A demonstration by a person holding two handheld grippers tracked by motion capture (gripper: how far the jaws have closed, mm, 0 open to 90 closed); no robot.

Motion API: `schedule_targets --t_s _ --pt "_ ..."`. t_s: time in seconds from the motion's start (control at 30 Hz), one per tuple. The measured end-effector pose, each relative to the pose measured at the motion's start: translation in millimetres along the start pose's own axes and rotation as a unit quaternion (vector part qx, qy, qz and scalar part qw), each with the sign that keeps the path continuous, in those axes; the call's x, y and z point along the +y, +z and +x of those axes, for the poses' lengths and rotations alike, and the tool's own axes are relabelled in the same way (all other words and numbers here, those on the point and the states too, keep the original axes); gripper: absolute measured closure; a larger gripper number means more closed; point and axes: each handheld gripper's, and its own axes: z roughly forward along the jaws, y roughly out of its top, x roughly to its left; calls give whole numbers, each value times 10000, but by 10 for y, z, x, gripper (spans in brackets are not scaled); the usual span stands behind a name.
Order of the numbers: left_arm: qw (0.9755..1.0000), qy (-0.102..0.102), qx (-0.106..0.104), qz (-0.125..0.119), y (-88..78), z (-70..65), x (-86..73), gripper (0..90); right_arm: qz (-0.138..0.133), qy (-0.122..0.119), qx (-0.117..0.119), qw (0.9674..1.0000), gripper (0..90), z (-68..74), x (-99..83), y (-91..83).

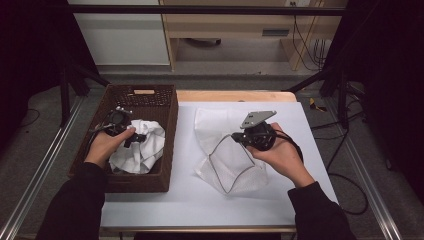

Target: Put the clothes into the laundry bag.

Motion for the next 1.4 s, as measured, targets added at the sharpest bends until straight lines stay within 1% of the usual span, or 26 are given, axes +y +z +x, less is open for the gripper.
schedule_targets --t_s 0.13,0.17,0.23,0.33,0.37,0.4,0.43,0.5,0.57,0.63,0.67,0.7,0.77,0.8,0.87,0.9,0.93,1.0,1.07,1.1,1.13,1.17,1.23,1.3,1.4 --pt "9997 -142 -208 31 41 -6 -42 54 24 -2 20 10000 886 -1 0 12" --pt "9997 -142 -208 31 41 -6 -42 54 21 -13 24 10000 885 -2 2 15" --pt "9994 -160 -292 95 68 -15 -60 48 17 -6 25 10000 885 -4 6 19" --pt "9992 -190 -337 125 86 -14 -70 43 16 9 29 10000 885 -6 10 18" --pt "9981 -227 -535 196 120 -23 -81 43 21 8 34 10000 885 -5 14 18" --pt "9974 -218 -647 238 135 -35 -83 45 29 10 32 10000 885 -3 17 17" --pt "9972 -209 -684 234 144 -55 -83 45 36 1 31 10000 885 -2 20 15" --pt "9971 -145 -705 238 149 -84 -79 44 33 -15 27 10000 885 -2 24 8" --pt "9970 -155 -735 200 149 -95 -78 44 38 -14 26 10000 884 -4 26 5" --pt "9975 -84 -654 256 160 -99 -84 42 64 -2 25 10000 884 -10 33 5" --pt "9975 -84 -654 256 160 -99 -84 42 64 -2 25 10000 884 -10 33 5" --pt "9981 -8 -512 331 197 -111 -94 42 61 1 21 10000 884 -1 40 12" --pt "9988 47 -306 382 247 -120 -105 41 74 -30 23 10000 884 11 48 17" --pt "9988 47 -306 382 247 -120 -105 38 76 -33 29 10000 884 17 51 20" --pt "9990 -14 -152 417 308 -100 -121 25 95 -51 37 9999 884 26 58 25" --pt "9990 -14 -152 417 308 -100 -121 27 95 -51 37 9999 884 26 58 25" --pt "9988 -63 -113 466 326 -85 -129 32 113 -65 35 9999 884 31 63 33" --pt "9983 -139 -117 550 337 -77 -128 82 131 -83 38 9999 884 30 69 36" --pt "9978 -134 -68 641 348 -83 -132 153 151 -93 34 9998 884 29 75 36" --pt "9978 -134 -68 641 348 -83 -132 175 151 -93 34 9998 884 29 75 36" --pt "9978 -123 -52 649 350 -88 -130 175 154 -99 32 9998 884 29 78 36" --pt "9978 -73 -52 652 337 -97 -122 266 155 -103 23 9998 884 33 82 37" --pt "9978 -7 -7 661 313 -104 -113 362 169 -97 10 9998 884 40 82 39" --pt "9977 25 -10 674 289 -106 -106 437 191 -110 20 9998 884 42 82 40" --pt "9979 17 -18 646 245 -101 -90 574 206 -109 20 9997 884 36 82 43"
